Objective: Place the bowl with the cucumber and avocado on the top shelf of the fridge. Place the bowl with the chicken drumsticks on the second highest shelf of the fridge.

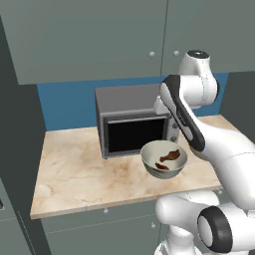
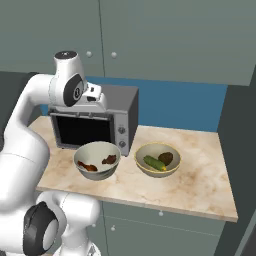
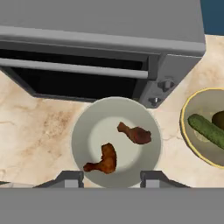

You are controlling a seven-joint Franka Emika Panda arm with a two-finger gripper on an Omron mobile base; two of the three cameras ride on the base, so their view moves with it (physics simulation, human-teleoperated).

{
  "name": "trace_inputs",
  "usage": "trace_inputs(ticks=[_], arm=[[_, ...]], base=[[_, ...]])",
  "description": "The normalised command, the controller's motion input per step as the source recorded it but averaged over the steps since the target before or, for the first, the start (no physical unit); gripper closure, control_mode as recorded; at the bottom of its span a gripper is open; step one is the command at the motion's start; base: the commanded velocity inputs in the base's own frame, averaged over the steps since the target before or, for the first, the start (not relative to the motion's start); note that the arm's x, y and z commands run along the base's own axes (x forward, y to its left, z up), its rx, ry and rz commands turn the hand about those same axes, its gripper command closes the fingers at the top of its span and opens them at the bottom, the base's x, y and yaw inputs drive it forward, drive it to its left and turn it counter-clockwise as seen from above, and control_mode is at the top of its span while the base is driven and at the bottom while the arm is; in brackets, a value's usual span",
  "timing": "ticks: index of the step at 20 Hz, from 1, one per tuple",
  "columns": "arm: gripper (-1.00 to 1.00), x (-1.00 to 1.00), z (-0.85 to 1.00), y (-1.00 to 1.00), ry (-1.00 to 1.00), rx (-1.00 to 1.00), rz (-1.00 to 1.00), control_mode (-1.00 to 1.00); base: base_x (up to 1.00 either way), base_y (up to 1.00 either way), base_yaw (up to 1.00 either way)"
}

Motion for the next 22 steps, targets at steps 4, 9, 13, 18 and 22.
trace_inputs(ticks=[4, 9, 13, 18, 22], arm=[[-1.00, -0.27, -0.08, -0.09, 0.03, 0.06, -0.06, -1.00], [-1.00, -0.11, -0.24, -0.17, 0.01, 0.02, -0.08, -1.00], [-1.00, -0.46, -0.65, -0.79, 0.00, 0.05, -0.22, -1.00], [-1.00, -0.24, -0.85, -0.18, 0.09, 0.16, -0.38, -1.00], [-1.00, 0.01, -0.98, 0.09, 0.17, 0.09, -0.36, -1.00]], base=[[0.00, 0.00, 0.00], [0.00, 0.00, 0.00], [0.00, 0.00, 0.00], [0.00, 0.00, 0.00], [0.00, 0.00, 0.00]])
